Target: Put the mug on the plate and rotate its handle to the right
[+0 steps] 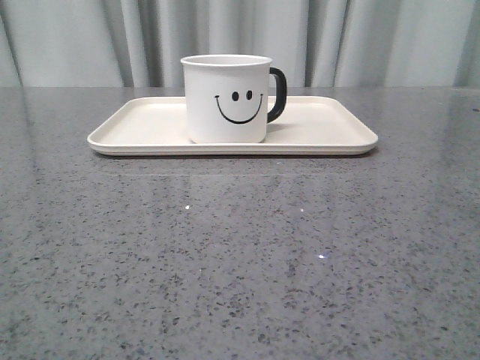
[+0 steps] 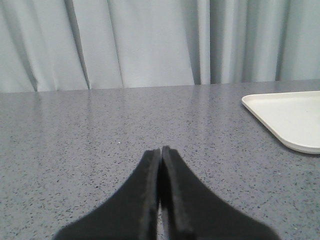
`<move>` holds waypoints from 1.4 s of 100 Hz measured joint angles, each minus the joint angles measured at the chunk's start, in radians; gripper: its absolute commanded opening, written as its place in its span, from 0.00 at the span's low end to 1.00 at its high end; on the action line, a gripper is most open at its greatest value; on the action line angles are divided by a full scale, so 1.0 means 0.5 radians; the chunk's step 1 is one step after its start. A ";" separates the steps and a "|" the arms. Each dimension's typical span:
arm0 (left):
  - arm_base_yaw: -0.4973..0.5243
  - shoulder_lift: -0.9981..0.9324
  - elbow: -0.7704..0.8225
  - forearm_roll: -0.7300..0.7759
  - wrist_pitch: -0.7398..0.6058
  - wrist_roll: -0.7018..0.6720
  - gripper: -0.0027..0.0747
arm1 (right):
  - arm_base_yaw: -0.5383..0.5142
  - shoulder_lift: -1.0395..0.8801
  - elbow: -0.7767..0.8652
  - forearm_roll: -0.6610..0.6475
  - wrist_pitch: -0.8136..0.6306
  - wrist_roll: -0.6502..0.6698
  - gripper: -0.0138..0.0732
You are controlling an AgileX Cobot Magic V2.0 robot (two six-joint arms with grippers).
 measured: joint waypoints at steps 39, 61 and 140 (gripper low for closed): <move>0.000 0.000 0.000 0.000 0.000 0.000 0.01 | -0.089 -0.263 0.443 -0.634 -0.697 0.717 0.09; 0.000 0.000 0.000 0.000 0.000 0.000 0.01 | -0.332 -0.454 0.664 -0.872 -0.740 1.002 0.09; 0.000 0.000 0.000 0.000 -0.001 0.000 0.01 | -0.548 -1.129 1.090 -1.053 -0.651 1.265 0.09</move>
